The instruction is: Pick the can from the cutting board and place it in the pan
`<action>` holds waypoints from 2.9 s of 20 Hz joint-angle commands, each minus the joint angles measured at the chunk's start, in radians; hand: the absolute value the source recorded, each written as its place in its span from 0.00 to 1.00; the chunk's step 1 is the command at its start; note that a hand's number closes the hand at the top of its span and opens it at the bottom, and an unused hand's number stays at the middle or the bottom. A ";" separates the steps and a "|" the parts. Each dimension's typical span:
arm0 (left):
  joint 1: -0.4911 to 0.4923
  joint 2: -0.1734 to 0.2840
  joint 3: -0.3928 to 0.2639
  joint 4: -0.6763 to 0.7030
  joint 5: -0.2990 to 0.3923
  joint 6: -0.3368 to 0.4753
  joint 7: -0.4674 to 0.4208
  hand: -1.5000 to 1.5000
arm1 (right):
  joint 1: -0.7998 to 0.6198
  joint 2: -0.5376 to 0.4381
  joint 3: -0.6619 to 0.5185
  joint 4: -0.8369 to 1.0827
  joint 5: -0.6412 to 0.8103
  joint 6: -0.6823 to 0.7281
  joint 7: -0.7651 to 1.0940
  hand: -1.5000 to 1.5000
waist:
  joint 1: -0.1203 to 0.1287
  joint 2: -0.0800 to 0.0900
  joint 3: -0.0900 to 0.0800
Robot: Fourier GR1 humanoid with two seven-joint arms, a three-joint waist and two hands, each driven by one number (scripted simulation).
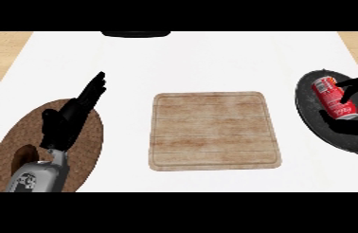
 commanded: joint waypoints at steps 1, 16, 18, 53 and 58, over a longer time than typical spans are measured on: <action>0.037 -0.044 -0.013 0.034 -0.053 0.025 -0.077 0.50 | -0.113 -0.027 -0.050 0.220 -0.013 -0.004 -0.121 1.00 | -0.002 0.000 0.000; 0.008 -0.018 0.019 -0.013 -0.027 -0.040 -0.021 0.50 | -0.480 -0.083 -0.049 0.884 0.105 0.057 -0.091 0.00 | 0.040 0.012 0.003; -0.042 -0.042 0.017 0.016 -0.026 -0.028 -0.005 0.50 | -0.472 -0.060 -0.094 0.904 0.052 0.058 -0.167 0.00 | 0.036 0.017 0.004; 0.017 -0.069 0.017 0.008 -0.056 -0.017 -0.019 0.50 | -0.133 -0.264 -0.364 0.961 -0.318 0.791 -0.713 0.00 | -0.003 0.006 0.006; 0.006 -0.039 0.056 -0.008 -0.022 -0.041 0.007 0.50 | -0.060 -0.253 -0.354 0.910 -0.343 0.804 -0.756 0.00 | -0.012 0.000 0.004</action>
